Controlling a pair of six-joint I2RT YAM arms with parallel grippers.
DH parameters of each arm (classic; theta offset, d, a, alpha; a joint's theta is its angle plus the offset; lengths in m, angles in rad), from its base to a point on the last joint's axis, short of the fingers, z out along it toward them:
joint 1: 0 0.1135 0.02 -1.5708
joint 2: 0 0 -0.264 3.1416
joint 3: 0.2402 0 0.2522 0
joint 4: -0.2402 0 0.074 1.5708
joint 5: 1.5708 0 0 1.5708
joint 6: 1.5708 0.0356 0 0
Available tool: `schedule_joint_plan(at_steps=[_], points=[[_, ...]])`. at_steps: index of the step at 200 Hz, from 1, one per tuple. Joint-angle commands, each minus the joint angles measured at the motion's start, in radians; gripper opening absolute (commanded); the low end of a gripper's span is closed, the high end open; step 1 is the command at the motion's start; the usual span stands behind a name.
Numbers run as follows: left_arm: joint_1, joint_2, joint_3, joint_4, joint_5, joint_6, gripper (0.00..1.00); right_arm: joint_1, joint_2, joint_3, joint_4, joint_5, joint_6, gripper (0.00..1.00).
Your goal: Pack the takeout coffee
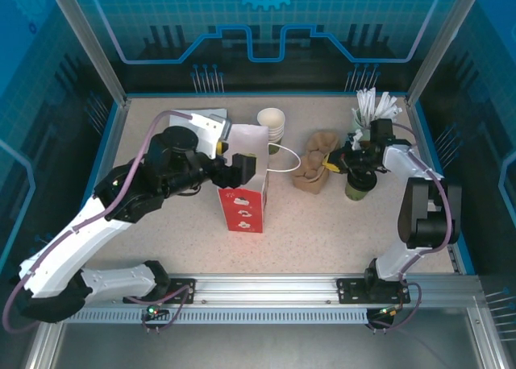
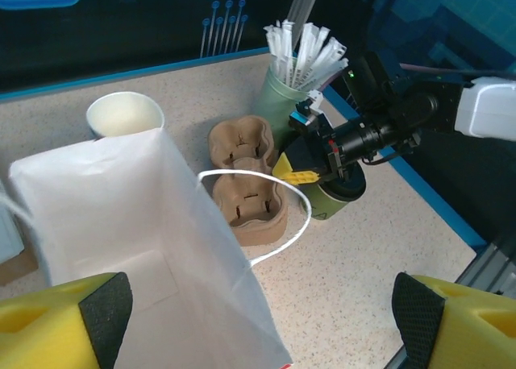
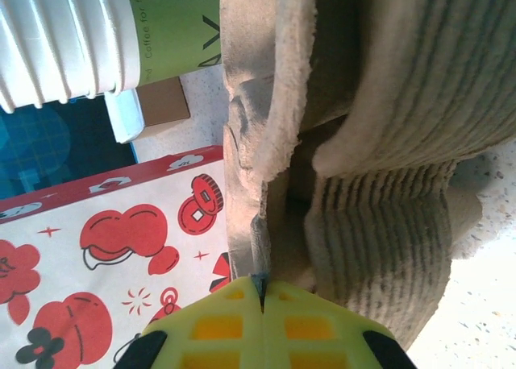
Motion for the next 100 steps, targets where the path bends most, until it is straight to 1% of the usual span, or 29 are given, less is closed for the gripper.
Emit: schedule_joint_plan(at_steps=[1, 19, 35, 68, 100], points=[[-0.071, 0.051, 0.066, -0.027, -0.097, 0.103, 0.87, -0.027, -0.034, -0.028, 0.023, -0.06, 0.025, 0.0], [-0.131, 0.11, 0.116, -0.046, -0.147, 0.148, 0.87, -0.044, -0.042, -0.057, 0.051, -0.079, 0.044, 0.0], [-0.164, 0.159, 0.158, -0.065, -0.18, 0.17, 0.87, -0.056, -0.048, -0.071, 0.069, -0.098, 0.055, 0.0], [-0.172, 0.194, 0.172, -0.036, -0.175, 0.172, 0.88, -0.063, -0.066, -0.049, 0.026, -0.086, 0.011, 0.0], [-0.172, 0.189, 0.166, -0.013, -0.182, 0.168, 0.89, -0.068, -0.066, -0.035, 0.041, -0.111, 0.009, 0.0]])
